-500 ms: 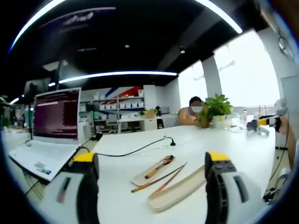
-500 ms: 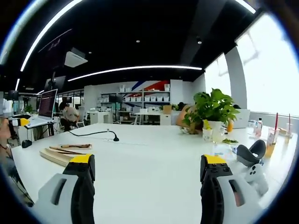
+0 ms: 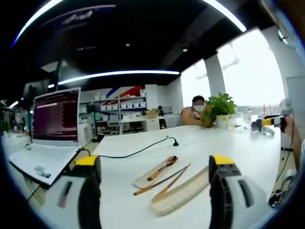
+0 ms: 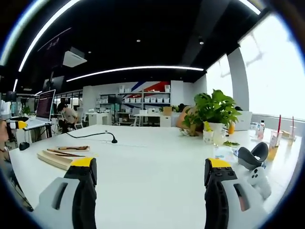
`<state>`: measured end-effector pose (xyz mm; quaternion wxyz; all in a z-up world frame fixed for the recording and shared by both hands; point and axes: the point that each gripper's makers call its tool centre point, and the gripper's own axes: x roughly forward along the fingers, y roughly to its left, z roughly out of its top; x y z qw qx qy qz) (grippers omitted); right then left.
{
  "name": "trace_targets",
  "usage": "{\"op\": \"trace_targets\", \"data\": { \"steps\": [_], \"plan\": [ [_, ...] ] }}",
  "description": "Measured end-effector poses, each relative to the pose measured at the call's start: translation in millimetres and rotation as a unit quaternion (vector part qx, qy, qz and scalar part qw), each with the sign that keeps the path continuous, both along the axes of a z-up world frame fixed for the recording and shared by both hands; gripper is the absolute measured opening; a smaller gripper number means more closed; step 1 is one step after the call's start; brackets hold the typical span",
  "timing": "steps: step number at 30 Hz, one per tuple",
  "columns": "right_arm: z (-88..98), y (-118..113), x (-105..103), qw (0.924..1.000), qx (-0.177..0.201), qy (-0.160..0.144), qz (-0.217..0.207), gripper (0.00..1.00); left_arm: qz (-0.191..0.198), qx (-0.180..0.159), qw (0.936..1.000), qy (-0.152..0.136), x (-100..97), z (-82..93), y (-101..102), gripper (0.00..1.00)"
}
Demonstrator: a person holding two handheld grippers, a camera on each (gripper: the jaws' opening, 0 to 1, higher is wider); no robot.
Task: Arrange the utensils inside the cutlery case until each visible utensil rests in its matching compartment.
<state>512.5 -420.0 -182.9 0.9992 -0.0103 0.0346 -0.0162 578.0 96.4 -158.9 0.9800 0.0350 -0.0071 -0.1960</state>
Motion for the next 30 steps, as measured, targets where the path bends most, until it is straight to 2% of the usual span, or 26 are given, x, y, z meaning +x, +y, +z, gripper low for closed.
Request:
{"op": "trace_targets", "data": {
  "steps": [2, 6, 14, 15, 16, 18, 23, 26, 30],
  "plan": [
    [-1.3, 0, 0, 1.0000, 0.002, 0.003, 0.001, 0.98, -0.002, 0.000, 1.0000, 0.000, 0.6, -0.3, 0, 1.00],
    [4.7, 5, 2, 0.9997, 0.012, -0.018, 0.015, 0.98, -0.002, -0.004, 1.0000, 0.002, 1.6, -0.9, 0, 1.00],
    [5.6, 5, 4, 0.9997, 0.008, -0.017, 0.017, 0.99, 0.002, -0.005, 1.0000, 0.001, 2.8, -0.8, 3, 1.00],
    [4.9, 5, 4, 0.9997, 0.008, -0.015, 0.018, 0.99, 0.019, -0.031, 0.9993, -0.009, 5.3, 4.4, 9, 1.00],
    [4.1, 4, 4, 0.9997, 0.008, -0.013, 0.017, 0.99, 0.018, -0.043, 0.9988, -0.012, 5.2, 6.3, 10, 1.00],
    [2.9, 4, 5, 0.9998, 0.009, -0.012, 0.015, 0.99, 0.011, -0.050, 0.9987, -0.010, 4.0, 6.9, 11, 1.00],
    [-4.1, 7, 11, 0.9998, 0.007, 0.000, 0.021, 0.99, 0.017, -0.018, 0.9997, -0.005, 4.7, 2.2, 9, 1.00],
    [-6.8, 8, 13, 0.9997, 0.008, 0.006, 0.022, 0.99, 0.015, -0.020, 0.9997, -0.001, 5.5, 0.6, 8, 1.00],
    [-7.1, 8, 12, 0.9998, 0.006, 0.006, 0.020, 0.99, 0.010, -0.028, 0.9995, 0.009, 6.4, -3.2, 7, 0.95]
  ]
}}
